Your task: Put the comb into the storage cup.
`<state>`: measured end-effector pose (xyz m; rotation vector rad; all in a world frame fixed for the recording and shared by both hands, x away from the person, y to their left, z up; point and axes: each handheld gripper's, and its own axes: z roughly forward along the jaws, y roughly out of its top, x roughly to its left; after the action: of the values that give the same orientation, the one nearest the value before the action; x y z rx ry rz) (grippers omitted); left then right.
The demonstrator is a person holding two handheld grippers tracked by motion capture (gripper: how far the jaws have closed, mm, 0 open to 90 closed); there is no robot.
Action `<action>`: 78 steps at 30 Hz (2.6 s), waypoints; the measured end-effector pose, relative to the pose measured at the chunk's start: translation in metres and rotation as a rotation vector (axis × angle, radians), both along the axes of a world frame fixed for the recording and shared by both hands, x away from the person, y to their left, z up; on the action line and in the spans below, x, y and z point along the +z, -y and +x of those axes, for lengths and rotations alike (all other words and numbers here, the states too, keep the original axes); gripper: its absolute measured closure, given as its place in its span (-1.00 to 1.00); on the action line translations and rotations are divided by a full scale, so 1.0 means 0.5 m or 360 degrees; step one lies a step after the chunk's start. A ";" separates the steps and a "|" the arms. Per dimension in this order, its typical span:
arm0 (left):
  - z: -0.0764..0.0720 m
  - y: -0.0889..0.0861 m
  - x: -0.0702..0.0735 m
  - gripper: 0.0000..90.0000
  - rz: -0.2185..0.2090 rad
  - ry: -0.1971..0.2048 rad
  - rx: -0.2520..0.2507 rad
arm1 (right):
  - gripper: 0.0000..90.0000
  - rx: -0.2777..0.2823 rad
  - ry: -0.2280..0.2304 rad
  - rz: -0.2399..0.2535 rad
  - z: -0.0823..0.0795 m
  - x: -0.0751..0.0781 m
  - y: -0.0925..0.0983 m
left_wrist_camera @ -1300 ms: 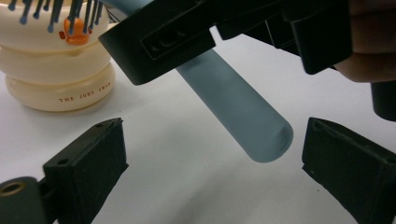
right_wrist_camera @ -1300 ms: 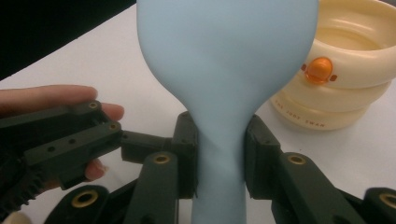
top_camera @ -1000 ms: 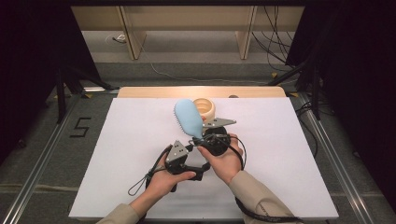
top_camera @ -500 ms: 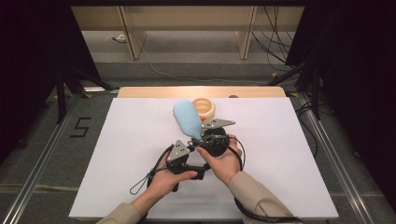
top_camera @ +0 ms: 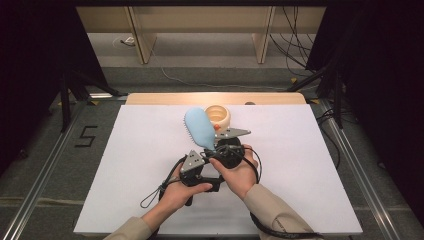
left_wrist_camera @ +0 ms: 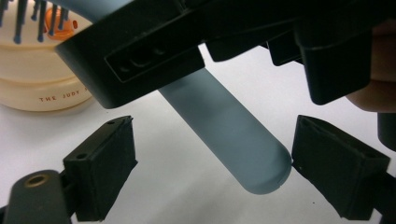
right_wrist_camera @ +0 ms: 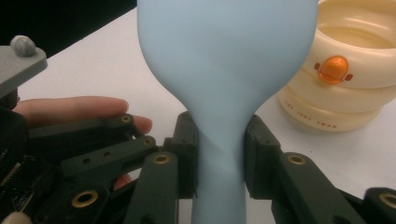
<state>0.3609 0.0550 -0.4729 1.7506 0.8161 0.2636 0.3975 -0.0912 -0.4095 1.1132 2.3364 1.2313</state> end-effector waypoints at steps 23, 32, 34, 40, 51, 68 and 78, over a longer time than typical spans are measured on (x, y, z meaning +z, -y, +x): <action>0.003 0.006 -0.002 -0.59 -0.0066 -0.0029 0.0020 | 0.56 0.0004 0.0013 0.0003 -0.002 0.001 -0.001; 0.006 0.003 -0.006 -0.52 -0.0099 -0.0060 0.0026 | 0.56 0.0005 0.0018 0.0004 -0.002 0.002 -0.002; 0.007 0.003 -0.009 -0.50 -0.0115 -0.0067 0.0023 | 0.56 0.0005 0.0018 0.0003 -0.003 0.002 -0.002; 0.009 0.002 -0.013 -0.41 -0.0150 -0.0098 0.0011 | 0.56 0.0004 0.0018 0.0001 -0.003 0.001 -0.002; 0.008 0.000 -0.019 -0.01 -0.0229 -0.0154 0.0011 | 0.57 -0.0001 0.0028 0.0007 -0.002 0.002 0.000; 0.016 -0.014 -0.026 0.38 -0.0350 -0.0257 0.0070 | 0.57 0.0008 0.0019 0.0010 -0.002 -0.002 -0.002; 0.020 -0.022 -0.031 0.43 -0.0398 -0.0293 0.0068 | 0.55 0.0031 0.0014 0.0008 0.000 0.000 -0.002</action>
<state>0.3708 0.0660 -0.4882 1.5379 0.9762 0.0260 0.3973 -0.0903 -0.4095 1.0871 2.3445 1.2473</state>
